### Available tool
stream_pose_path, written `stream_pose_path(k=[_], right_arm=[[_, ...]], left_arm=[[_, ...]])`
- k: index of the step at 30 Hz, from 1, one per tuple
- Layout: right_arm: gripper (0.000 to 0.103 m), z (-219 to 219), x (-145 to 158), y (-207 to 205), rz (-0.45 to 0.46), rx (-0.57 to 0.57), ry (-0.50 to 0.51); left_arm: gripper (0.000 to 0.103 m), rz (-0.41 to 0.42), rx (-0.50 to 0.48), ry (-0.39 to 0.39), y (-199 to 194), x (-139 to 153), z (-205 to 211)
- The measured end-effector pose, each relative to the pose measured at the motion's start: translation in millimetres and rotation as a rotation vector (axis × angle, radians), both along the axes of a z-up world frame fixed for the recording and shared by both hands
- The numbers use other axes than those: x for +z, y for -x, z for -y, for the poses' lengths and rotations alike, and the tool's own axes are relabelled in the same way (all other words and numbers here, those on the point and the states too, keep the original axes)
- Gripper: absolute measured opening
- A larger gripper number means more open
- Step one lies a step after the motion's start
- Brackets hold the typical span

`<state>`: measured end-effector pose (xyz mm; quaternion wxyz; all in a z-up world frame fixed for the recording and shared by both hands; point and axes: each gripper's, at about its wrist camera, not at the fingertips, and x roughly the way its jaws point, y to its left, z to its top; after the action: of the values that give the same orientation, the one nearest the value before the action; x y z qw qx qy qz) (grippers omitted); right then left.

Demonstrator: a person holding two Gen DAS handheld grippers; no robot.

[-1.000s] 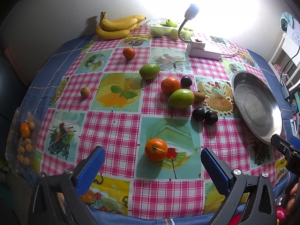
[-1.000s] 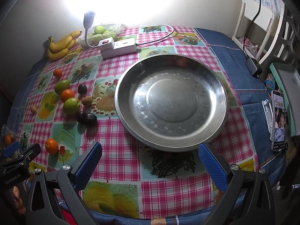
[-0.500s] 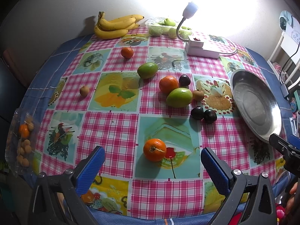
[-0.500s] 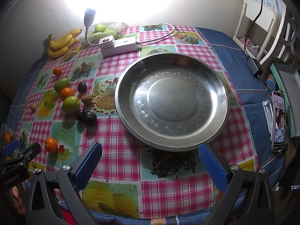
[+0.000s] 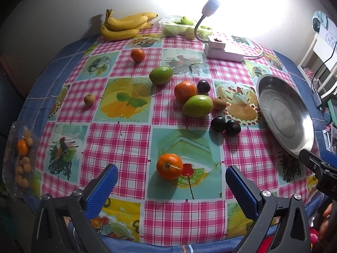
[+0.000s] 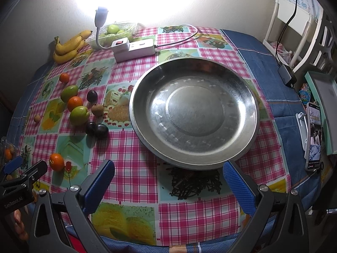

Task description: Organize fruits

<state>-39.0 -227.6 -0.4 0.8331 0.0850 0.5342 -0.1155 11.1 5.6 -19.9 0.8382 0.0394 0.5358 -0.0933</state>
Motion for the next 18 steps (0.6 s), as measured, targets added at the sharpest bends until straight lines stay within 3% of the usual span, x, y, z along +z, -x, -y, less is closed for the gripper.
stream_pose_path(k=[13,18], right_arm=[[0.102,-1.3,0.9,-0.1,0.001,0.004,0.000],[0.102,-3.8,7.6,0.1,0.046,0.019,-0.008]], left_arm=[[0.103,0.025,0.033,0.045,-5.5,4.1,-12.4],[0.103,0.054,0.023,0.069,-8.0,10.6,-13.2]])
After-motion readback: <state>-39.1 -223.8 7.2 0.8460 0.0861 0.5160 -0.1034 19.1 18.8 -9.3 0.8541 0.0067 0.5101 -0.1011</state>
